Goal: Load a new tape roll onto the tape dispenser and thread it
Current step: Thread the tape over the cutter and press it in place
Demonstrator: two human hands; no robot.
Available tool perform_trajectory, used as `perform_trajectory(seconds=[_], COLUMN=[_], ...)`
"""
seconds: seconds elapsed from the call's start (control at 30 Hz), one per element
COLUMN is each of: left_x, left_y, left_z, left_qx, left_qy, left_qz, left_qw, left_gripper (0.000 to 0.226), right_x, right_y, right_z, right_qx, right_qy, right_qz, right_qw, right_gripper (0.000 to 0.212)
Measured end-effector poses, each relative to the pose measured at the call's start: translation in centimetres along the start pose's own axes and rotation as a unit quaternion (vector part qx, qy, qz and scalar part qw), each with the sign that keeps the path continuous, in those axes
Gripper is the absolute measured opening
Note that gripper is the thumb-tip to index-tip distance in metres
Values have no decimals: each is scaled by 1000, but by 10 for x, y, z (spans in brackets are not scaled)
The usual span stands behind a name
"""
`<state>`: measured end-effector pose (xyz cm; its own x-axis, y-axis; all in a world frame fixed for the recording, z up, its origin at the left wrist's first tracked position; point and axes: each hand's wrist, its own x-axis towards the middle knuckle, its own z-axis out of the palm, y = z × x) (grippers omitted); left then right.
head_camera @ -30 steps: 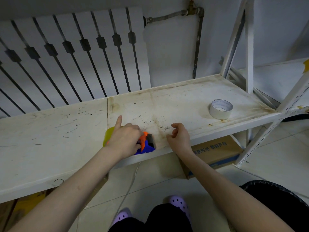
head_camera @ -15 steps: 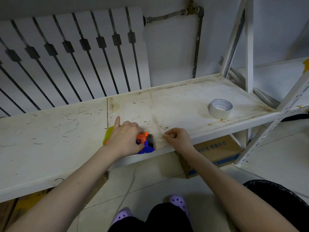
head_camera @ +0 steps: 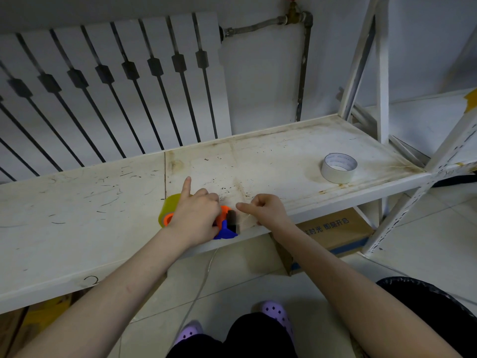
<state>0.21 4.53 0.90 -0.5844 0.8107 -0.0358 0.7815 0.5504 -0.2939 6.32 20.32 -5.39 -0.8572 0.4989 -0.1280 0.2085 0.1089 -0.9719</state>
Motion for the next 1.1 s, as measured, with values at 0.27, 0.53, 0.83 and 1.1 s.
perform_trajectory(seconds=[0.27,0.53,0.83,1.1], left_x=[-5,-3,5,35], left_y=[0,4,1,14], left_z=[-1,2,1,-6], left_qx=[-10,-12,-23,-50], left_qy=[-19,6,-8,-112], left_qz=[-4,-27,-44,-22], left_qw=[1000,1000,999,992], left_gripper=[45,42,54,55], right_x=[-3,0,6,6], right_y=[8,11,6,-3], right_z=[10,9,7,-1], right_qx=[-55,-80,-147,-177], right_qy=[-27,34,51,2], right_qz=[-9,-9,17,51], right_qw=[998,996,988,983], right_gripper=[36,40,39,21])
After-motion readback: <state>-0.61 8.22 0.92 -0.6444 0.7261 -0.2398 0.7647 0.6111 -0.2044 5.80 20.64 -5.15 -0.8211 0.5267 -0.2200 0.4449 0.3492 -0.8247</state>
